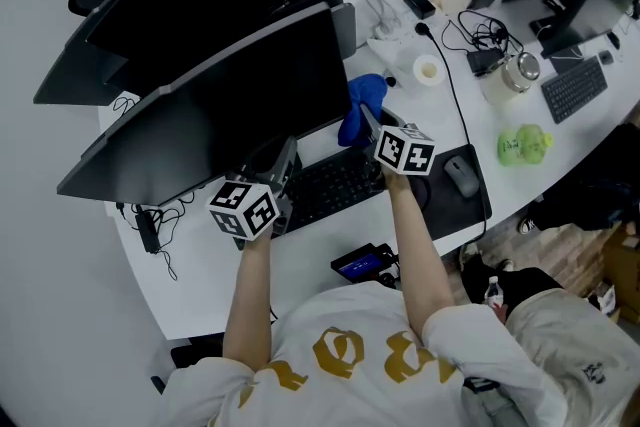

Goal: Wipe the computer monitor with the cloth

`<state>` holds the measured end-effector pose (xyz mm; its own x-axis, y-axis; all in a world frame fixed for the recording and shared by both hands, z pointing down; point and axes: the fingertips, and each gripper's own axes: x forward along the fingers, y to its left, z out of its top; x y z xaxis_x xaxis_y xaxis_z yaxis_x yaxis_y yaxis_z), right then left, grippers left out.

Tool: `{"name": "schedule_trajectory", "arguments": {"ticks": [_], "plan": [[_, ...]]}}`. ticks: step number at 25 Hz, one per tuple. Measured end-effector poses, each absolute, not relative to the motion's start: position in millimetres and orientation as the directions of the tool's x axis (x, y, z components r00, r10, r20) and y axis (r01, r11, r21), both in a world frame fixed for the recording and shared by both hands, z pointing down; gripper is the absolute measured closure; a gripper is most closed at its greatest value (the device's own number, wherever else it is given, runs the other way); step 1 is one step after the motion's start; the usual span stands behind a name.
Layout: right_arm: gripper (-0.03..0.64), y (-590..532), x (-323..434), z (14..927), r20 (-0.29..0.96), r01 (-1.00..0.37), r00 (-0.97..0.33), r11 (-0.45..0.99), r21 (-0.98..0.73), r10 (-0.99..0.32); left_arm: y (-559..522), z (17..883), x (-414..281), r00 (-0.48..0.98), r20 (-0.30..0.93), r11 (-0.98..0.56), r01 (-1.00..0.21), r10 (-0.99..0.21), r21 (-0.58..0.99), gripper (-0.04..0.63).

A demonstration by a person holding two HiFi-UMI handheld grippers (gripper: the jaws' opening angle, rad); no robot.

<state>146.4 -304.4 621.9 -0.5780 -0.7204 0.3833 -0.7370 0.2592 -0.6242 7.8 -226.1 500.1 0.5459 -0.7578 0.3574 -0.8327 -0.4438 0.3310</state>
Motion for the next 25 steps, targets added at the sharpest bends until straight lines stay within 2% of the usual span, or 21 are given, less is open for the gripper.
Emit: {"name": "schedule_trajectory", "arguments": {"ticks": [8, 19, 25], "plan": [[0.518, -300.2, 141.4, 627.3, 0.354, -0.698, -0.613, 0.275, -0.661, -0.706, -227.7, 503.4, 7.4, 0.543, 0.362, -0.437, -0.834, -0.757, 0.337, 0.595], [0.520, -293.8, 130.7, 639.4, 0.350, -0.649, -0.628, 0.220, -0.728, -0.695, -227.8, 506.6, 12.2, 0.549, 0.366, -0.437, -0.830, -0.752, 0.346, 0.595], [0.520, -279.0, 101.5, 634.4, 0.345, -0.657, -0.678, 0.325, -0.680, -0.649, -228.2, 503.7, 9.8, 0.543, 0.364, -0.433, -0.834, -0.757, 0.343, 0.595]]}}
